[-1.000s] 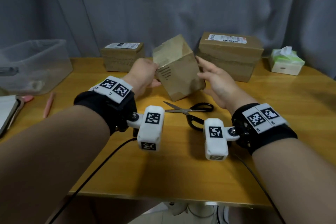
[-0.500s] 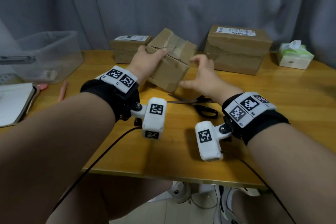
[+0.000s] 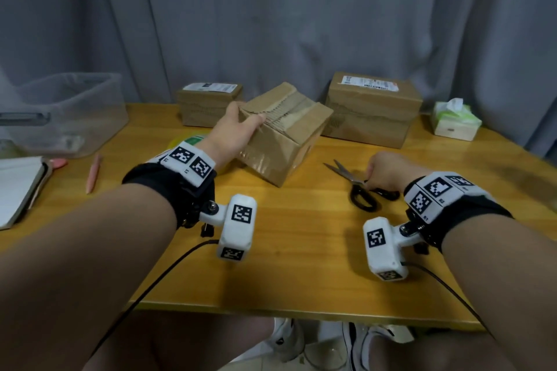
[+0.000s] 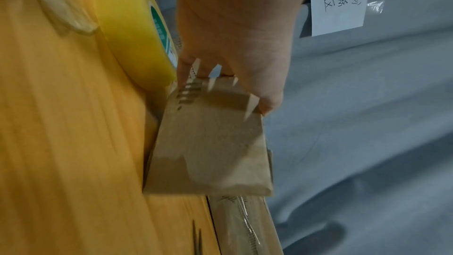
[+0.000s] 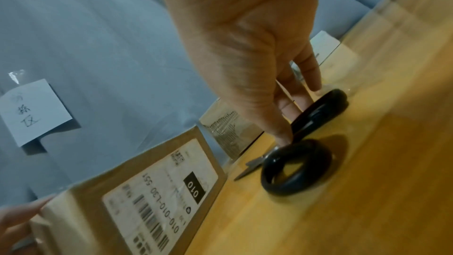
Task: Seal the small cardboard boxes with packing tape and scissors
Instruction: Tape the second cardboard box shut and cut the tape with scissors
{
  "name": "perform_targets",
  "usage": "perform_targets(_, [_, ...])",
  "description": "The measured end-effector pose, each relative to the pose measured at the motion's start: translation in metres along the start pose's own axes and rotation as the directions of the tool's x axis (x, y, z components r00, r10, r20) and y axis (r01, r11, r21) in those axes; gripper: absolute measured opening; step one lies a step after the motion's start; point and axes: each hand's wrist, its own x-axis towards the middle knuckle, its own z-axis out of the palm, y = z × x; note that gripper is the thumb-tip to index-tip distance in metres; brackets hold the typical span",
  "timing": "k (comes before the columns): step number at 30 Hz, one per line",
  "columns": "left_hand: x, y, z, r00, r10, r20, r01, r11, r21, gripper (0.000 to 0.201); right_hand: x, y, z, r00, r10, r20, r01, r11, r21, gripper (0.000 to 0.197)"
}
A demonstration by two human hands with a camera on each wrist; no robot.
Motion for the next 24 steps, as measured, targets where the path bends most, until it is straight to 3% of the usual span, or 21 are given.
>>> perform_targets(3, [-0.006,-0.007,-0.004,0.995,0.012,0.097,-0.019,0.997,0.072,0.042,0.000,-0.006,-0.002,0.980,0.000,-0.199,0.035,0.985,0.169,0.025])
perform_targets(5, [-0.008,-0.008,-0.006,0.990,0.031,0.141,-0.044,0.995,0.090,0.035,-0.004,-0.019,-0.008,0.919,-0.084,-0.384,0.217,0.924,0.316,0.030])
perform_targets(7, [-0.009,-0.006,-0.009,0.983,0.030,0.181,-0.047,0.995,0.089,0.030,-0.009,-0.034,-0.017,0.882,-0.118,-0.456,0.336,0.836,0.435,0.033])
perform_targets(11, [-0.014,0.005,-0.012,0.966,0.030,0.255,-0.087,0.972,0.217,0.032,-0.009,-0.047,-0.028,0.925,-0.047,-0.377,0.278,0.760,0.588,0.034])
perform_targets(15, [-0.025,0.014,-0.014,0.968,0.153,0.198,-0.228,0.862,0.453,0.024,-0.010,-0.050,-0.030,0.931,0.037,-0.363,0.235,0.698,0.677,0.027])
perform_targets(18, [-0.035,0.020,-0.011,0.953,0.242,0.182,-0.296,0.874,0.384,0.030,-0.019,-0.056,-0.036,0.947,-0.028,-0.319,0.230,0.752,0.618,0.031])
perform_targets(21, [-0.043,0.028,0.000,0.927,0.232,0.296,-0.302,0.927,0.222,0.027,-0.026,-0.059,-0.044,0.961,-0.122,-0.248,0.245,0.790,0.561,0.033])
perform_targets(24, [-0.037,0.032,0.001,0.892,0.295,0.342,-0.394,0.878,0.271,0.014,-0.028,-0.054,-0.048,0.951,-0.139,-0.277,0.276,0.783,0.557,0.020])
